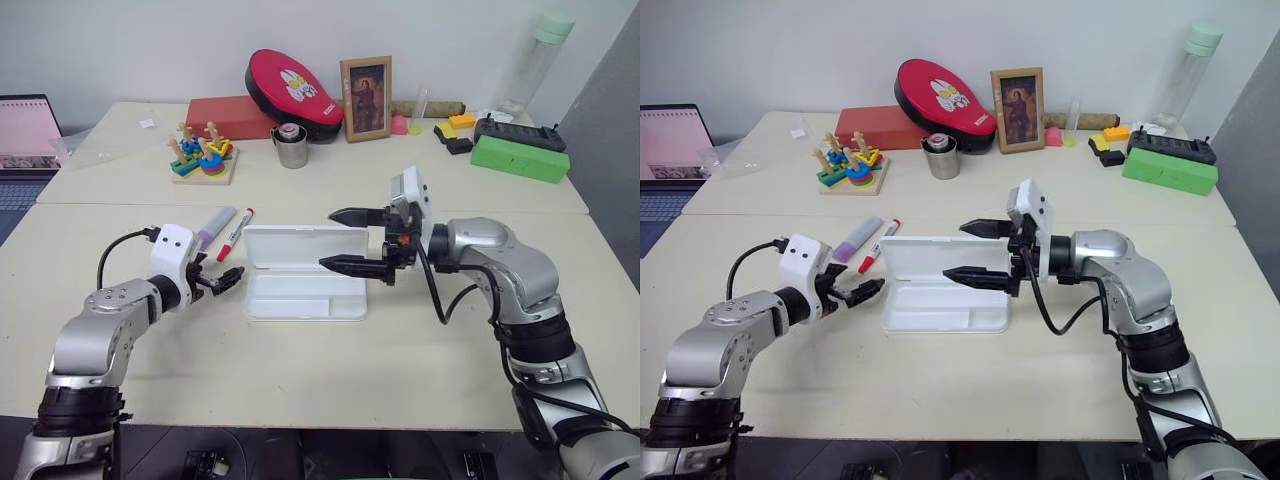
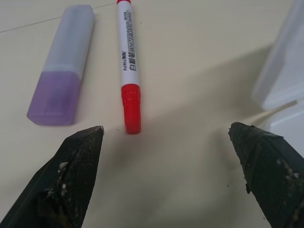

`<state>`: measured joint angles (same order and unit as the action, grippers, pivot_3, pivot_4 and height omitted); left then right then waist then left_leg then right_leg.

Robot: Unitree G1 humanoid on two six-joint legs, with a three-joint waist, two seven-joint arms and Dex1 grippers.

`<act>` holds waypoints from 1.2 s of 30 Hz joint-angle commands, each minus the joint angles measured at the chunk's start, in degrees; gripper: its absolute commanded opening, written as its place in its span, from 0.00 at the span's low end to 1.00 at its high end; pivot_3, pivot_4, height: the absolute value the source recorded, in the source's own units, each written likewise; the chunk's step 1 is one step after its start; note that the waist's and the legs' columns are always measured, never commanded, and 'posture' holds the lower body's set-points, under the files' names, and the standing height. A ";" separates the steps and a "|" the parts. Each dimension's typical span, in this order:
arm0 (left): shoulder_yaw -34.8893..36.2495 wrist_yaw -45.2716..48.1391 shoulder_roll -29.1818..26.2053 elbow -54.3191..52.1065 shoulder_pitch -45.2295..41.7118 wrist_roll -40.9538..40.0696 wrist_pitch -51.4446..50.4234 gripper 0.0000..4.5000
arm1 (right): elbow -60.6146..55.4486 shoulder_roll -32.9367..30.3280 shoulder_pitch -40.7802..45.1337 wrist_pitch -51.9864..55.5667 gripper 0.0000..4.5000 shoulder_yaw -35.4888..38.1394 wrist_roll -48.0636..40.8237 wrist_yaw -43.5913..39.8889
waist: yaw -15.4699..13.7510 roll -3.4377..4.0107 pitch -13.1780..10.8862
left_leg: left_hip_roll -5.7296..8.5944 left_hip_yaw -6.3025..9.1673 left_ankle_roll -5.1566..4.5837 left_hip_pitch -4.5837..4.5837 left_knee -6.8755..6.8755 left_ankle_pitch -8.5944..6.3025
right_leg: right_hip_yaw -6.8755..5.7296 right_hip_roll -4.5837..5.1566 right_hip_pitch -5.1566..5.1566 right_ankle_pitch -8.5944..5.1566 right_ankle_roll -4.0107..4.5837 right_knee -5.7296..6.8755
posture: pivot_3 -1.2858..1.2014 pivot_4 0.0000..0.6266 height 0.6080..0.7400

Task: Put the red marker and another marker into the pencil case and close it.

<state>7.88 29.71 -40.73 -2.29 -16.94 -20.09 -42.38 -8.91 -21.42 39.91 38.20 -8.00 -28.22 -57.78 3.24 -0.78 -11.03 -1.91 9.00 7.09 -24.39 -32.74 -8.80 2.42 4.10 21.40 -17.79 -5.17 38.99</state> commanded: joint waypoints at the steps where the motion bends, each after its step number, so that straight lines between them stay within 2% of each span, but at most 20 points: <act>1: -1.18 0.14 0.81 2.72 -3.33 1.76 1.21 1.00 | -1.87 -0.56 1.38 -0.46 0.99 1.44 -1.13 0.89 | 0.00 0.00 0.00 | 0.00 0.00 0.00 0.00 0.00 0.00 | 0.00 0.00 0.01 0.00 0.00 0.00 | 0.52 0.24 1.00; 9: -4.75 1.06 3.11 9.89 -7.94 4.68 1.83 1.00 | -1.39 -0.79 1.68 -0.94 0.99 1.47 -1.11 2.05 | 0.00 0.00 0.00 | 0.00 0.00 0.00 0.00 -0.01 0.00 | 0.00 0.00 0.00 0.00 0.00 0.03 | 0.52 0.24 1.00; 14: -5.20 0.07 4.21 13.67 -10.07 6.50 1.98 0.82 | -1.29 -1.04 2.03 -0.96 1.00 2.04 -1.35 2.34 | -0.23 -0.01 0.01 | 0.00 0.01 0.01 0.00 -0.06 0.01 | -0.01 0.00 -0.03 0.01 -0.02 0.04 | 0.52 0.24 1.00; 25: -5.23 0.01 5.15 14.99 -10.57 7.19 2.69 0.40 | 2.45 1.43 5.53 -3.19 1.00 4.57 -0.10 7.77 | 0.01 0.00 0.01 | 0.00 0.01 0.01 0.03 -0.05 0.01 | 0.00 0.00 -0.03 0.02 -0.02 0.07 | 0.52 0.24 1.00; 33: -4.26 -1.06 6.01 16.13 -10.64 7.85 3.66 0.09 | 2.57 1.51 6.04 -3.50 1.00 4.22 -0.69 7.88 | 0.01 0.01 0.02 | 0.00 0.01 0.01 0.03 -0.05 0.01 | 0.00 0.00 -0.03 0.02 -0.02 0.07 | 0.52 0.24 1.00; 36: -4.09 -1.34 6.10 15.94 -10.60 7.83 3.99 0.09 | 2.59 1.50 5.99 -3.48 1.00 4.13 -0.95 7.51 | 0.01 0.01 0.02 | 0.00 0.01 0.00 0.03 -0.06 0.01 | 0.00 0.00 -0.03 0.02 -0.03 0.08 | 0.52 0.24 1.00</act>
<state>3.14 29.53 -34.60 12.05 -27.75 -13.87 -38.12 -5.22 -19.93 44.06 35.70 -4.75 -28.24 -49.96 3.25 -0.77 -11.01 -1.91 9.01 7.10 -24.35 -32.80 -8.79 2.43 4.10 21.37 -17.77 -5.20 39.08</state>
